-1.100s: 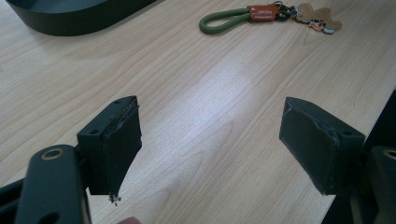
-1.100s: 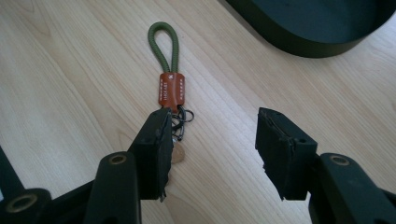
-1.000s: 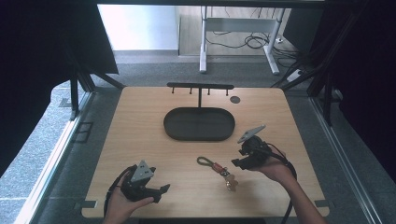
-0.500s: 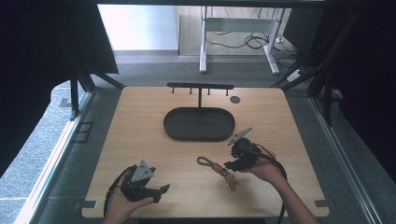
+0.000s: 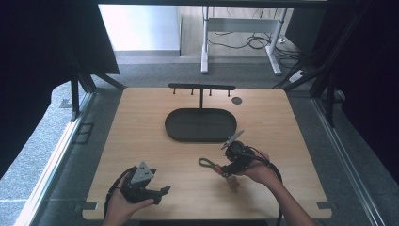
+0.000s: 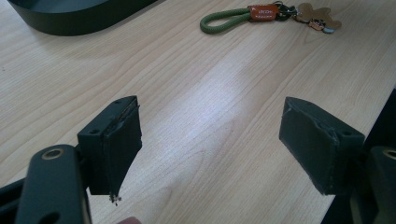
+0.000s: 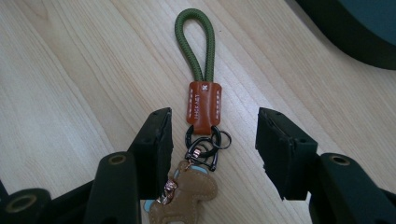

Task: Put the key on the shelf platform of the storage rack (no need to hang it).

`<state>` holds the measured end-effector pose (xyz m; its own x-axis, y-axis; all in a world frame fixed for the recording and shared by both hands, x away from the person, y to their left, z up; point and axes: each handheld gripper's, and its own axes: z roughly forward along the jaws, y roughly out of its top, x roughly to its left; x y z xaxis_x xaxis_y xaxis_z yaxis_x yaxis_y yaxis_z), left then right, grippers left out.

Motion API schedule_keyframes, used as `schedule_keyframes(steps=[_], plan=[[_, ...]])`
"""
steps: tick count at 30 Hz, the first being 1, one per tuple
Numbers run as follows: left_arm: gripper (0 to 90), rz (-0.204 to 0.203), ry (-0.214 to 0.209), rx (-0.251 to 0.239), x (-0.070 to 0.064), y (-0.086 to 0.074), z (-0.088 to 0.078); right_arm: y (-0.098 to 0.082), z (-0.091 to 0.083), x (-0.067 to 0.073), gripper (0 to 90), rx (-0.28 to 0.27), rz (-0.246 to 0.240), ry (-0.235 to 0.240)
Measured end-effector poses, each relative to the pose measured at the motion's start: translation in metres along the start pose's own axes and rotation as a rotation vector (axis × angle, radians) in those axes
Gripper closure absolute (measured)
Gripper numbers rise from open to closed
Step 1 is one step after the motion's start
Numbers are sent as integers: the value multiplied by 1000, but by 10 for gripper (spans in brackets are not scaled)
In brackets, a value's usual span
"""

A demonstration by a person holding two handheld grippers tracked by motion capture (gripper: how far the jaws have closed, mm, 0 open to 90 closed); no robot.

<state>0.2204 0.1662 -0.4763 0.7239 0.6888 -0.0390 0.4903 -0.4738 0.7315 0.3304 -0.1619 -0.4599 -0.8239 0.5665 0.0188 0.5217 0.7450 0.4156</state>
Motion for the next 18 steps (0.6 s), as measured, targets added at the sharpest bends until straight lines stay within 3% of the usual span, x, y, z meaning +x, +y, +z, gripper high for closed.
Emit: schedule_keyframes(steps=[18], plan=[[217,-2,-1,9,2,-1,2,6,26,10,469,67,-37,16]])
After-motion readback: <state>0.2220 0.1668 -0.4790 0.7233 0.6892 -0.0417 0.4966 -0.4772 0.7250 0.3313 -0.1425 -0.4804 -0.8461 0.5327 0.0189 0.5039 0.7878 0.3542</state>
